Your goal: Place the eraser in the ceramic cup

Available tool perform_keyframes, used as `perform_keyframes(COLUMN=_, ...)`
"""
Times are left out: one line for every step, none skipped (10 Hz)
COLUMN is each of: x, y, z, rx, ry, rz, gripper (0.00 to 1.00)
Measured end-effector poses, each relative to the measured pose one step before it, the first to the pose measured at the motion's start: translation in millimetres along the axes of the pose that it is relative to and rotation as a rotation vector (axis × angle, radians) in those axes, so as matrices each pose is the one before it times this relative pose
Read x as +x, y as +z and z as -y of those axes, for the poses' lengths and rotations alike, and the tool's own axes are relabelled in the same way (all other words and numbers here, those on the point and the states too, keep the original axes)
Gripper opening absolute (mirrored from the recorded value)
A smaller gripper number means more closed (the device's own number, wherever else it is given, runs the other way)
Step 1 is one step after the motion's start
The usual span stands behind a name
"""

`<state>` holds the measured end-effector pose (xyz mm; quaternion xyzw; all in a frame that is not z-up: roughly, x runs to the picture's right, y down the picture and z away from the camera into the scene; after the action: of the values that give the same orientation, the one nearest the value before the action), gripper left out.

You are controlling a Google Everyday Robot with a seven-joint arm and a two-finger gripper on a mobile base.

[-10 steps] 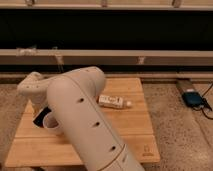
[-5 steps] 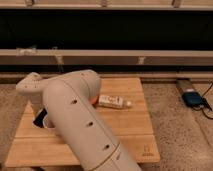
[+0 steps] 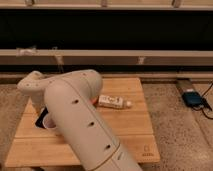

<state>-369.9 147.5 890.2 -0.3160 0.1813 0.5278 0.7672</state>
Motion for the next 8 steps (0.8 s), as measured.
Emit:
perform_keyframes(x=-0.17, y=-0.18, z=0.27, rx=-0.00049, ry=0.00068, rz=0.00049, gripper=0.00)
perform_keyframes(x=-0.06, y=-0.30, z=-0.96, rx=-0.00178, ry=-0.00049, rz=0.00061, gripper=0.00)
perform_keyframes(x=0.14, y=-0.11, z=-1.10, rx=-0.00021, ry=-0.00174, rz=0.00017, gripper=0.00)
perform_keyframes(x=-0.73, y=-1.30, z=-0.23, rx=-0.00429, ry=-0.00105, rz=0.00590, gripper=0.00)
perform_keyframes(x=-1.99, y=-4.40, z=-3.86, rx=-0.01755, ry=-0.00500, rz=0.01710, gripper=0.00)
perform_keyframes(x=-5.39, y=-13.90, z=-4.24, rx=-0.02383, ry=-0.00852, rz=0.03518, gripper=0.00)
perform_keyframes(x=-6.51, y=-16.17, z=-1.94, rx=-0.01668, ry=-0.00638, rz=0.03541, gripper=0.00)
perform_keyframes(x=-5.59, y=-13.29, z=-2.81, rx=-0.01384, ry=-0.00535, rz=0.02860, gripper=0.00)
